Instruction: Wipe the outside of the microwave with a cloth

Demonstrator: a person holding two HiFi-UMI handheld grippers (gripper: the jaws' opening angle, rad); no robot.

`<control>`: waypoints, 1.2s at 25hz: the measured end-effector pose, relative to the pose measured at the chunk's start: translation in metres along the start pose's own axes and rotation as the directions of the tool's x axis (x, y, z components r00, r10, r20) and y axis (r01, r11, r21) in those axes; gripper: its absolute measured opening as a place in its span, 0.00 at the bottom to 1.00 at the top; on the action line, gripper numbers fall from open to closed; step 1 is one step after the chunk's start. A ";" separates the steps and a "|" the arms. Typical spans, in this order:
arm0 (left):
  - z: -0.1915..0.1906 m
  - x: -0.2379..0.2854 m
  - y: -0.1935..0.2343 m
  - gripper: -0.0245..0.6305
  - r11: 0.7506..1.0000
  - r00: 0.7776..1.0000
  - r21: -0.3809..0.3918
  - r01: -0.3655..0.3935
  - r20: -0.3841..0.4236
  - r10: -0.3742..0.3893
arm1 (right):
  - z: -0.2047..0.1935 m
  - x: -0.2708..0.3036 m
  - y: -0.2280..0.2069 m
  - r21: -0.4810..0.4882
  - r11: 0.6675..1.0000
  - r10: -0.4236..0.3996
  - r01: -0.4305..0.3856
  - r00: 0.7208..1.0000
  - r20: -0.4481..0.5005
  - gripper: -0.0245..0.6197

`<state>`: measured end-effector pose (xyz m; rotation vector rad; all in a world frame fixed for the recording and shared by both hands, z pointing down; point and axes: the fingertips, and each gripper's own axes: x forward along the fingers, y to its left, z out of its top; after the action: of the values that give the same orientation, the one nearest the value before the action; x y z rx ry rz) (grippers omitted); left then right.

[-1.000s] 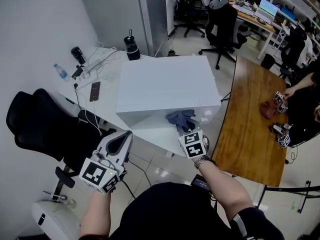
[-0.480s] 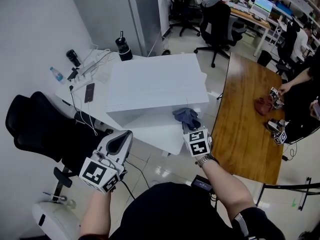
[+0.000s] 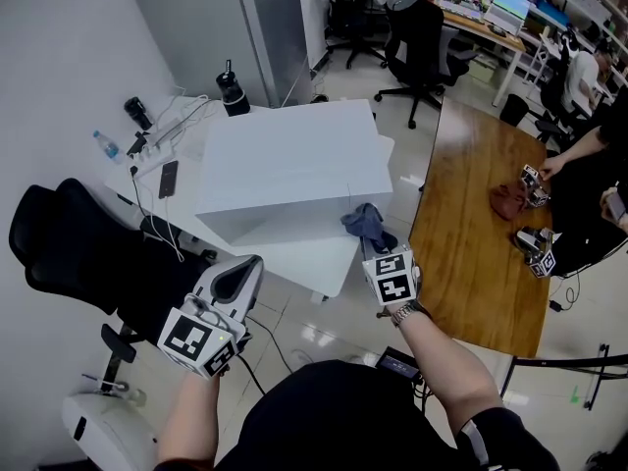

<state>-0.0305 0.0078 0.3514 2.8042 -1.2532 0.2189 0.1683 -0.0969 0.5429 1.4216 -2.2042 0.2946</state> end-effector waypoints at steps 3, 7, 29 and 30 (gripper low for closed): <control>-0.002 0.001 -0.012 0.04 1.000 1.000 -0.005 0.000 -0.001 0.000 | -0.003 -0.009 -0.009 0.003 1.000 -0.008 0.008 1.000 0.002 0.13; -0.003 0.001 -0.029 0.04 1.000 1.000 -0.009 0.003 -0.001 -0.003 | -0.002 -0.028 -0.021 0.010 1.000 -0.016 0.016 1.000 0.022 0.13; 0.000 -0.001 -0.111 0.04 0.999 0.999 -0.040 0.018 0.051 -0.016 | 0.065 -0.172 0.022 -0.053 0.988 0.153 -0.144 0.946 0.284 0.14; 0.002 0.000 -0.113 0.04 0.999 0.998 -0.036 0.019 0.055 -0.017 | 0.068 -0.176 0.025 -0.056 0.987 0.160 -0.150 0.943 0.293 0.14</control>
<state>0.0535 0.0830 0.3497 2.8073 -1.2284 0.1181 0.1850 0.0235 0.3963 1.3486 -2.5577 0.1005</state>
